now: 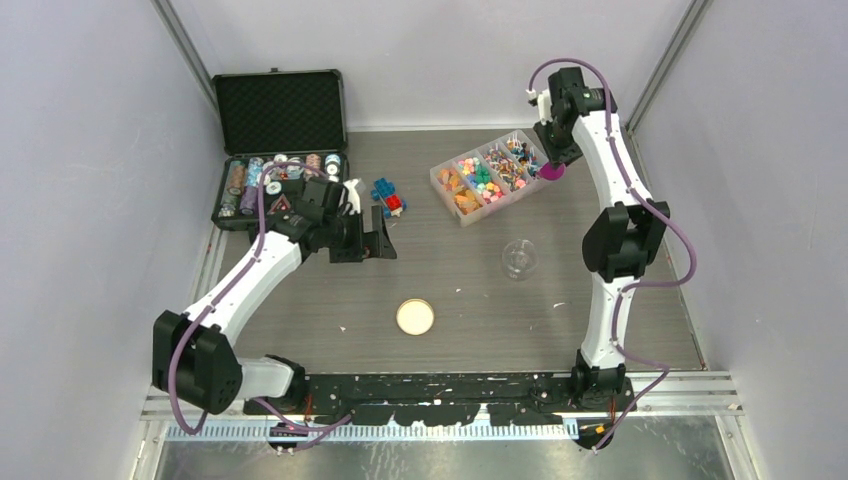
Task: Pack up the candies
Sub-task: Scoop the fake candies from the storage box.
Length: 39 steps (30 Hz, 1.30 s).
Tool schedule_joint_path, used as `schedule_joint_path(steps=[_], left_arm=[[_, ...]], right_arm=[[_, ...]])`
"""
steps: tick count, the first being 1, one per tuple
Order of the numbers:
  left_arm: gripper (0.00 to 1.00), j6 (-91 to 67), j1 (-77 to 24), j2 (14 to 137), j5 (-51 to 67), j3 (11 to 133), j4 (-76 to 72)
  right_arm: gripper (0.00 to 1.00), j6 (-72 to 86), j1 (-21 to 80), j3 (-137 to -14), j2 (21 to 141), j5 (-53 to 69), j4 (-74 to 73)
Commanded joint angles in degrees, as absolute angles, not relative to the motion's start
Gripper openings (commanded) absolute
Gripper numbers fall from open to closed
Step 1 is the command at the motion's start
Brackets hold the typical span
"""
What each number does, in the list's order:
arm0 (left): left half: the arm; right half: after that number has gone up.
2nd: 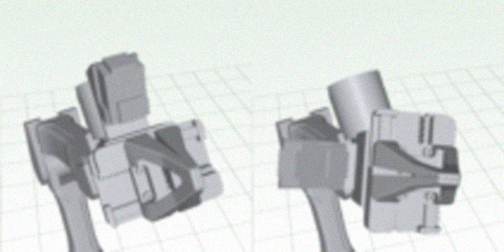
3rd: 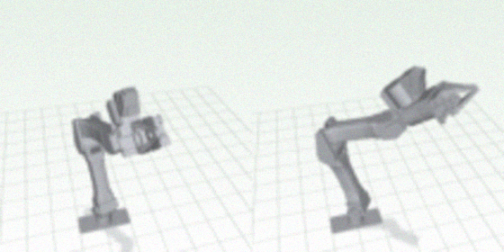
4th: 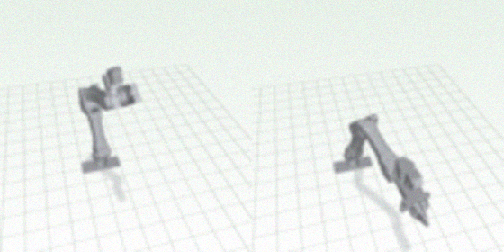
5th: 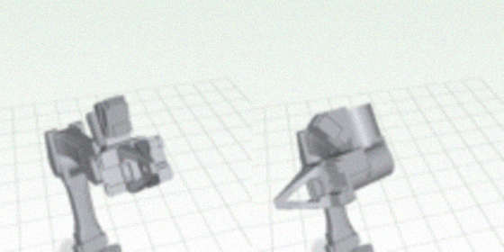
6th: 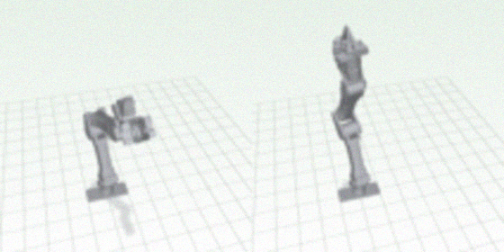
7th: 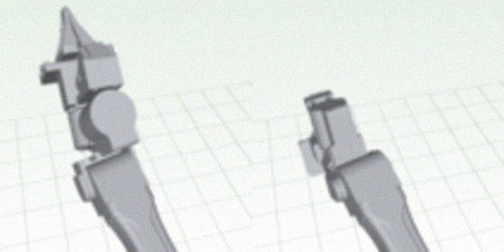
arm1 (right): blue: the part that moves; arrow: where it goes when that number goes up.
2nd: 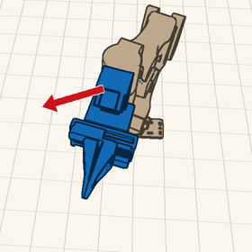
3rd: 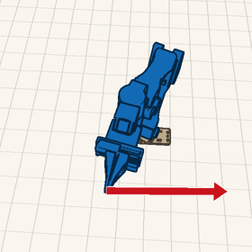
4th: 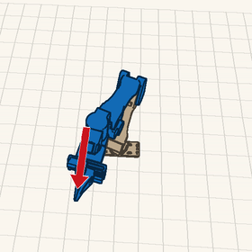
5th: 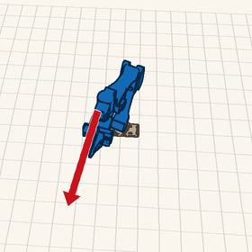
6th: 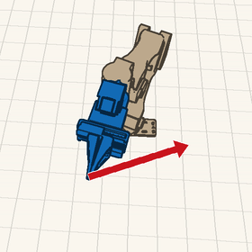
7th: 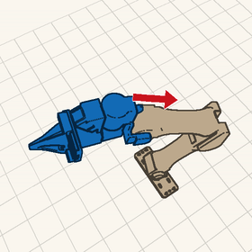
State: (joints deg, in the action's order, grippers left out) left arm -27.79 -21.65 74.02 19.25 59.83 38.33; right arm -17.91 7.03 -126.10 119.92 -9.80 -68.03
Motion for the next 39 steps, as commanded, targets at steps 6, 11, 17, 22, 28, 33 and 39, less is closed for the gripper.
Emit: schedule_joint_path(steps=[6,11,17,22,28,33,39], left_arm=[[0.91,-23.6,-21.9,77.0,16.3,60.6,37.1],[0.91,-23.7,-21.9,78.3,16.7,61.2,37.0],[0.90,-23.8,-21.9,78.3,17.2,60.8,36.9],[0.90,-23.7,-21.9,77.9,16.9,60.3,37.0],[0.90,-23.6,-21.9,77.2,16.6,60.1,37.4],[0.89,-23.6,-21.9,76.7,16.6,59.6,37.4],[0.89,-23.5,-21.9,76.1,16.7,59.4,37.3]], right_arm=[[0.00,-20.0,5.6,-136.2,125.6,-6.8,-73.3],[0.00,-20.5,5.5,-137.6,128.1,-5.9,-71.7],[0.01,-20.8,5.5,-136.0,129.6,-5.5,-68.7],[0.00,-21.8,5.4,-130.1,126.9,-4.0,-63.7],[0.00,-22.4,5.1,-121.2,123.1,-2.2,-57.2],[0.01,-22.1,4.5,-117.9,122.2,-1.6,-54.9],[0.00,-21.5,3.6,-114.8,121.1,-0.8,-51.8]])
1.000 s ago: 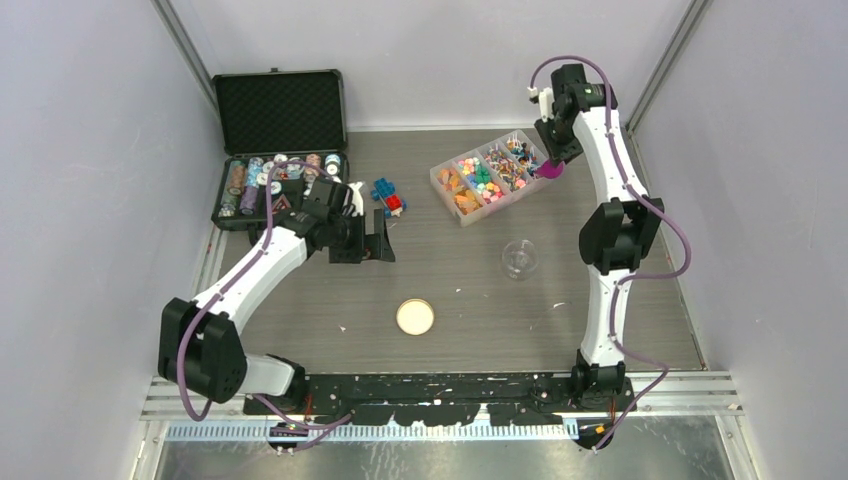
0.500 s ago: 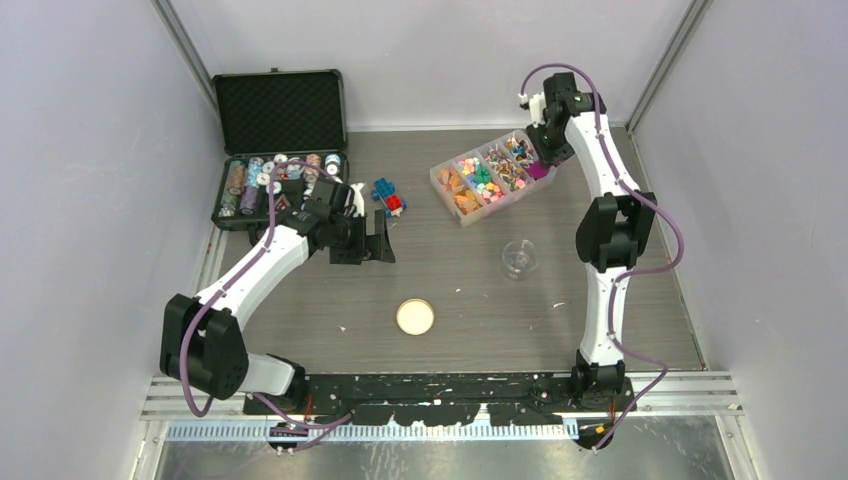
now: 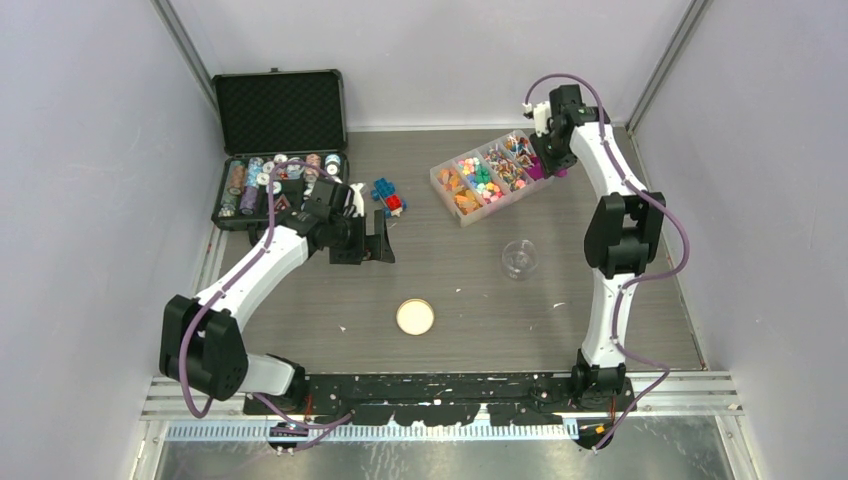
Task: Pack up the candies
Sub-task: Scoop the fake candies from the storage box.
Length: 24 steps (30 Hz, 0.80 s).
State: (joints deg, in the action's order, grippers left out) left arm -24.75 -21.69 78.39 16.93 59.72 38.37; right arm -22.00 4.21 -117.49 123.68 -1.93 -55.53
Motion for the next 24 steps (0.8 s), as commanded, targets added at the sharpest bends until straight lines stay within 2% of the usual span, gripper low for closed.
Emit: schedule_joint_path(steps=[1,14,24], left_arm=[[0.89,-23.5,-21.9,76.0,16.6,59.3,37.3],[0.89,-22.1,-21.9,75.5,14.5,60.1,38.7],[0.89,-22.1,-21.9,75.1,15.0,59.8,38.7]], right_arm=[[0.01,-21.4,3.3,-114.0,120.8,-0.8,-51.1],[0.01,-21.2,0.8,-99.6,113.8,6.9,-38.9],[0.01,-20.2,-1.7,-94.8,113.5,6.9,-34.0]])
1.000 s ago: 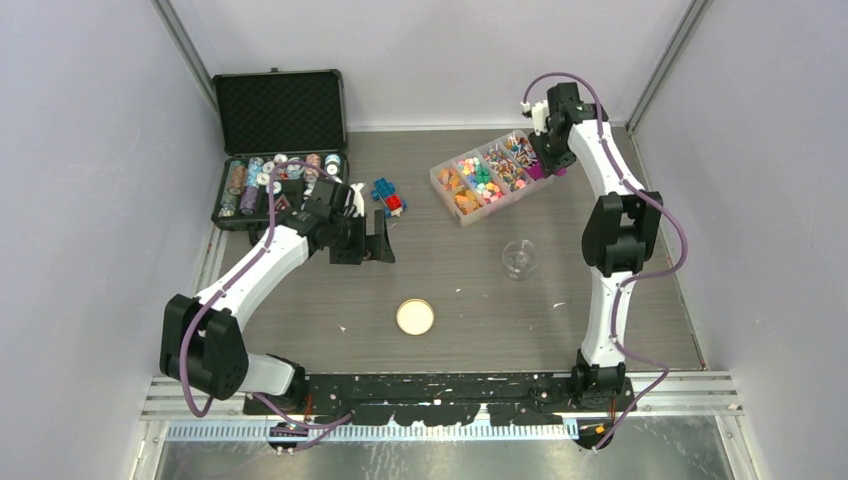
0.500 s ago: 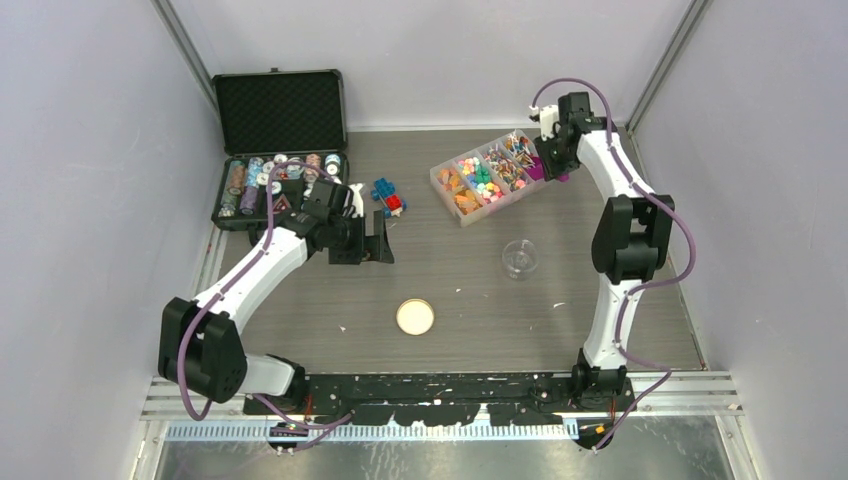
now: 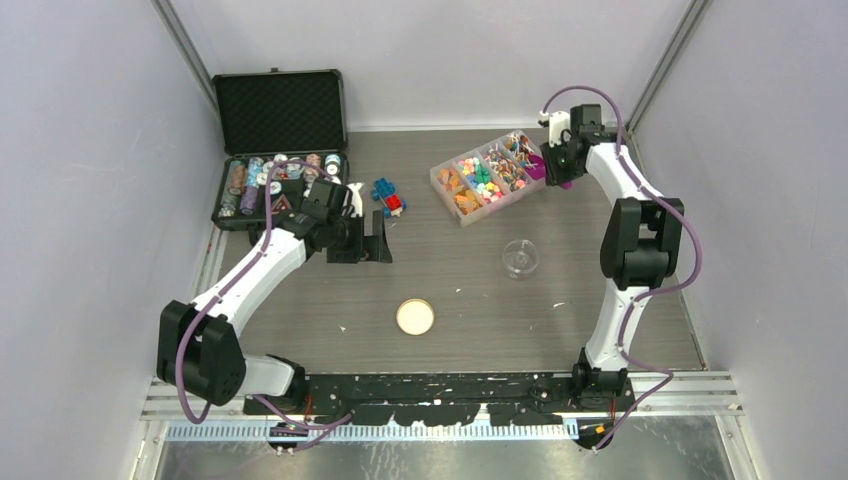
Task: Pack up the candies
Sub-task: Scoop the fake candies from the storage box.
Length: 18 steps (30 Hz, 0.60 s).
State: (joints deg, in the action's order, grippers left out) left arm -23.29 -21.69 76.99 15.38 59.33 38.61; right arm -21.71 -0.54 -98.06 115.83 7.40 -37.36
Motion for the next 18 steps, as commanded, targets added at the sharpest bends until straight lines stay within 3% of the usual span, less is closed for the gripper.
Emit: schedule_joint_path(steps=[1,18], left_arm=[[0.89,-22.1,-21.9,75.2,15.1,59.9,38.8],[0.89,-22.9,-21.9,76.3,15.7,60.8,39.0]], right_arm=[[0.00,-20.1,-2.0,-94.0,113.2,7.0,-33.1],[0.01,-20.3,-5.6,-84.2,110.2,14.6,-22.1]])
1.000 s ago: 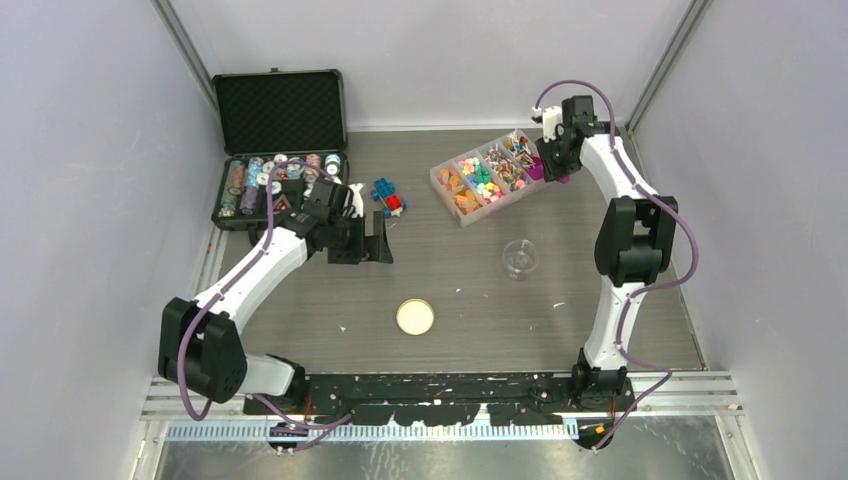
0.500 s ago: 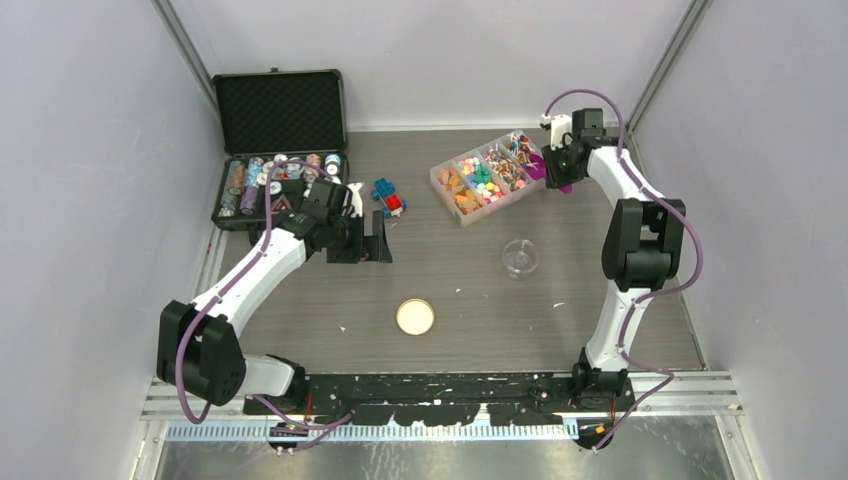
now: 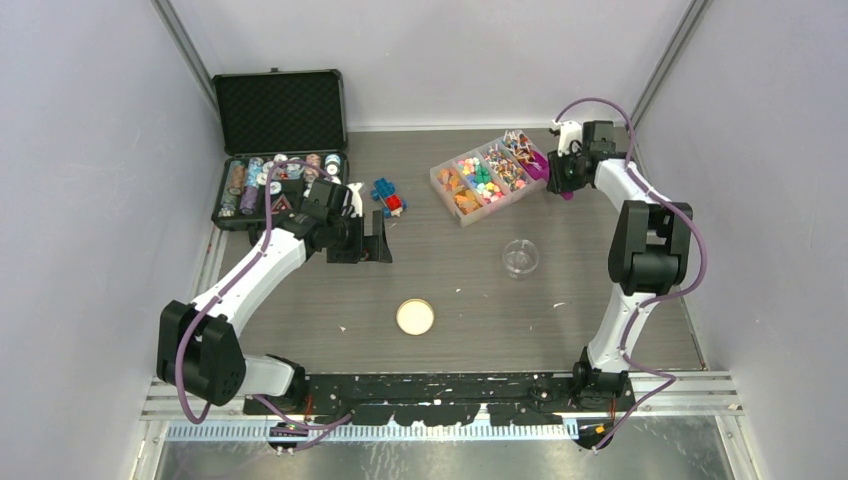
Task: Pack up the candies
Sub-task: Scoop the fake candies from the storage box.
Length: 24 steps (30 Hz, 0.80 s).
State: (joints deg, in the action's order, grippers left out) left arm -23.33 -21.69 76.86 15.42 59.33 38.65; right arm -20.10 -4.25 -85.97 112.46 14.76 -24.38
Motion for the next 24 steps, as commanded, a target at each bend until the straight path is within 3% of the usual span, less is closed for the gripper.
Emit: schedule_joint_path(steps=[1,24], left_arm=[[0.89,-23.0,-21.9,76.4,15.8,60.8,39.0],[0.90,-24.3,-21.9,76.8,15.8,60.8,39.4]], right_arm=[[0.01,-20.4,-5.7,-83.8,109.8,15.0,-21.6],[0.00,-19.1,-6.9,-73.1,99.9,18.8,-8.4]])
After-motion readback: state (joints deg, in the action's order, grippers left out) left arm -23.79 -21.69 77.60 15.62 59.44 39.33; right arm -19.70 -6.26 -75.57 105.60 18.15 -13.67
